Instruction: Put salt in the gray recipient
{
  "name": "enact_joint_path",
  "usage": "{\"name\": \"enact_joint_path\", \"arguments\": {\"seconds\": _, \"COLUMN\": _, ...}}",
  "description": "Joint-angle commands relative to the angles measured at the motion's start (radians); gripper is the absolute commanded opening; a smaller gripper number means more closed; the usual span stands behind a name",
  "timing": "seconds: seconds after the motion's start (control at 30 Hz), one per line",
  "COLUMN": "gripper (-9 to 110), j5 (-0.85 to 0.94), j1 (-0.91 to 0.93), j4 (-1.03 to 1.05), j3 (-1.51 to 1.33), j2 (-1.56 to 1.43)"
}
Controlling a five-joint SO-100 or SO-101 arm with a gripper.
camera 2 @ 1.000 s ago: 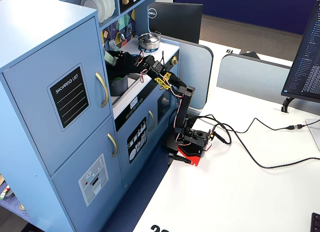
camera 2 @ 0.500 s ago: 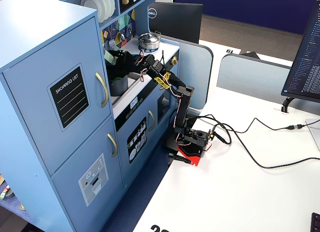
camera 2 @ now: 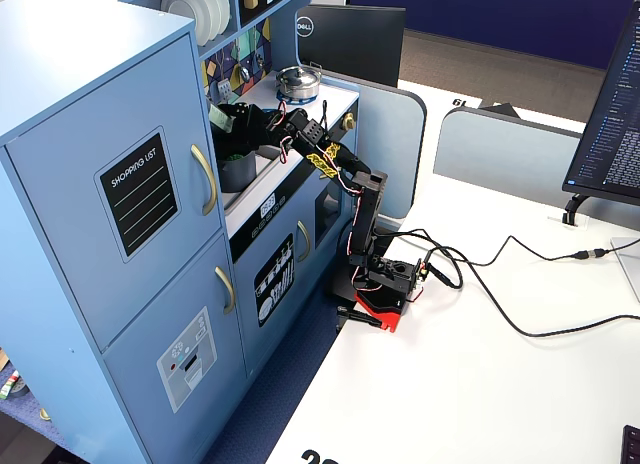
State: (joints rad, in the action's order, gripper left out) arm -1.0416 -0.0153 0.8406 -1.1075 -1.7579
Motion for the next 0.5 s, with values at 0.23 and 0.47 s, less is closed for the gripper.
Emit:
{"name": "enact_joint_path", "arguments": {"seconds": 0.23, "gripper": 0, "j5": 1.272, "j1": 0.244, "j4": -0.267, "j3": -0.029, "j2": -0.043}}
{"name": "enact_joint_path", "arguments": {"seconds": 0.47, "gripper": 0, "j5": 2.273, "j1": 0.715, "j4": -0.672, "j3": -0.031, "j2": 0.031}}
